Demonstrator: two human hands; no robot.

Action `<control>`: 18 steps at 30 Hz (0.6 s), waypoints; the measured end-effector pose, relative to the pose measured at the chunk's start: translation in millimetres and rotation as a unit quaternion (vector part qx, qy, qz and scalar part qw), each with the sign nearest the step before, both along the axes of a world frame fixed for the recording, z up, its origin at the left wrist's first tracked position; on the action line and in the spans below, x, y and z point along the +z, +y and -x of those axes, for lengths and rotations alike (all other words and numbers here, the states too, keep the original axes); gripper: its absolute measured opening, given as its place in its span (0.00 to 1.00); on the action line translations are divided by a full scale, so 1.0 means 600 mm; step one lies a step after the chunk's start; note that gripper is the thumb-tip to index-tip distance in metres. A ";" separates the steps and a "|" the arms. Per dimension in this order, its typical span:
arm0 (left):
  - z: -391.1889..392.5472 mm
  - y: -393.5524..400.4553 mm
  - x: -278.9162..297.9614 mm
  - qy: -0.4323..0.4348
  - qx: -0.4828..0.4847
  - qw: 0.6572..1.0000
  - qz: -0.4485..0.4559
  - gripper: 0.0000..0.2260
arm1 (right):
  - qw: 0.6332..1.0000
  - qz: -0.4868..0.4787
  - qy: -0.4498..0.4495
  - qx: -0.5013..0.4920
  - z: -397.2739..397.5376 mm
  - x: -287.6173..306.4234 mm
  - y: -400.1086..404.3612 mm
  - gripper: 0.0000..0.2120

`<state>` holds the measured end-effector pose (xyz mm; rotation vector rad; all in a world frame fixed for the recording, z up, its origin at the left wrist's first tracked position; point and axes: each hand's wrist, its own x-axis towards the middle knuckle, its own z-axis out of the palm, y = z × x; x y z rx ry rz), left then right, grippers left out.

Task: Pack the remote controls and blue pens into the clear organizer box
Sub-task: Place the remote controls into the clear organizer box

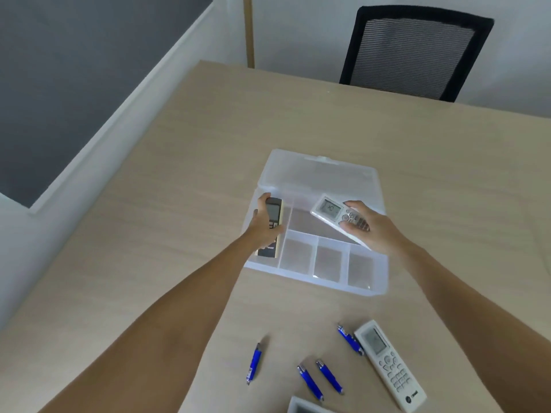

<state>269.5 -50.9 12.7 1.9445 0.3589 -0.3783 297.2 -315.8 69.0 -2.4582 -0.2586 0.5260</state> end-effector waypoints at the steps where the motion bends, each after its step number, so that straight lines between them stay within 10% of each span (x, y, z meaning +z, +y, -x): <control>1: -0.003 0.000 -0.015 0.011 -0.003 1.000 -0.010 0.34 | 1.000 0.021 0.002 0.006 -0.016 -0.012 0.003 0.20; 5: 0.001 -0.004 -0.059 0.038 0.009 0.999 -0.021 0.21 | 0.996 0.066 0.006 0.055 -0.060 -0.067 0.027 0.17; 18: -0.004 -0.016 -0.065 0.122 -0.109 0.965 -0.204 0.31 | 0.980 0.143 0.104 0.092 -0.048 -0.105 0.081 0.22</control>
